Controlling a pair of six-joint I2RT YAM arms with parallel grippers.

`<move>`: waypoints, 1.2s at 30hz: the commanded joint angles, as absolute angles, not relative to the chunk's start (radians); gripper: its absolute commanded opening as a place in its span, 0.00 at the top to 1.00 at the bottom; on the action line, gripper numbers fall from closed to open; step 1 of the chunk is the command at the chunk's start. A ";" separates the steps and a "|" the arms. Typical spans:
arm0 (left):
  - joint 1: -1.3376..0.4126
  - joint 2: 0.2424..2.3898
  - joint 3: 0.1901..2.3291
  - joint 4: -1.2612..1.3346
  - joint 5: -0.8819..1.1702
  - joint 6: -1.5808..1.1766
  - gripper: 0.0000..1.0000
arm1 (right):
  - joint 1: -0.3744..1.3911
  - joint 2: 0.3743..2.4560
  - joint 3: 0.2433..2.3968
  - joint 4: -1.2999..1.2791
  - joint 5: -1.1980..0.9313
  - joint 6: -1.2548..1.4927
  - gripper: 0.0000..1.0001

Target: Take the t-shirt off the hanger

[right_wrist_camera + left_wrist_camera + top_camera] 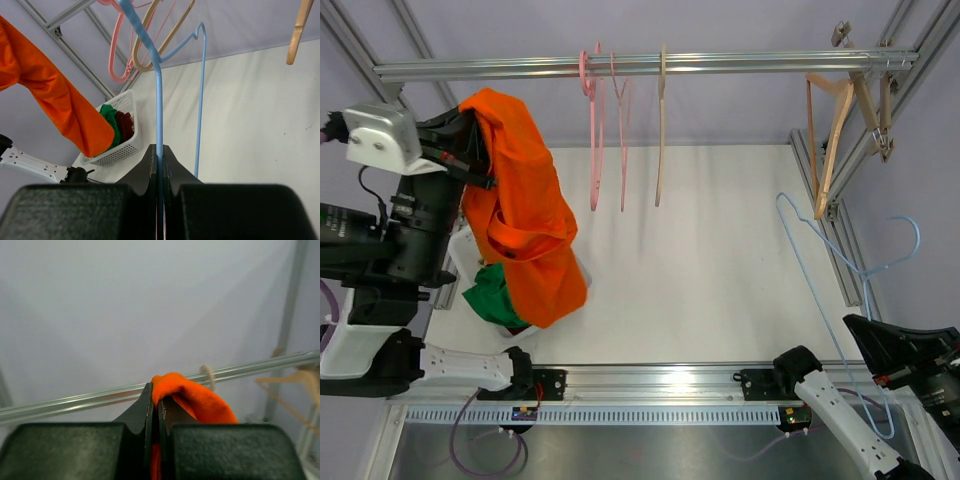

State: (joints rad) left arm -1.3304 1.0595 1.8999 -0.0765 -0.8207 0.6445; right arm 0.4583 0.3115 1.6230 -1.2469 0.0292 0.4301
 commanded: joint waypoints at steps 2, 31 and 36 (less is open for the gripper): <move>-1.243 1.014 1.679 0.155 -0.962 0.917 1.00 | 0.463 0.373 1.589 -1.161 -0.026 0.391 1.00; -0.342 0.696 1.002 -0.796 -0.798 -0.369 1.00 | 0.463 0.732 1.341 -0.634 0.145 0.284 1.00; -0.328 0.666 0.893 -0.873 -0.564 -0.581 1.00 | 0.463 0.840 1.387 -0.600 0.169 0.253 1.00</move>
State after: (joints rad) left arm -0.3374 0.6716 0.9482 -0.7792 -0.7376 -0.3546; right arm 0.4583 0.7944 1.3331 -0.6968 0.1215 0.2981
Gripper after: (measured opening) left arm 0.026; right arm 0.069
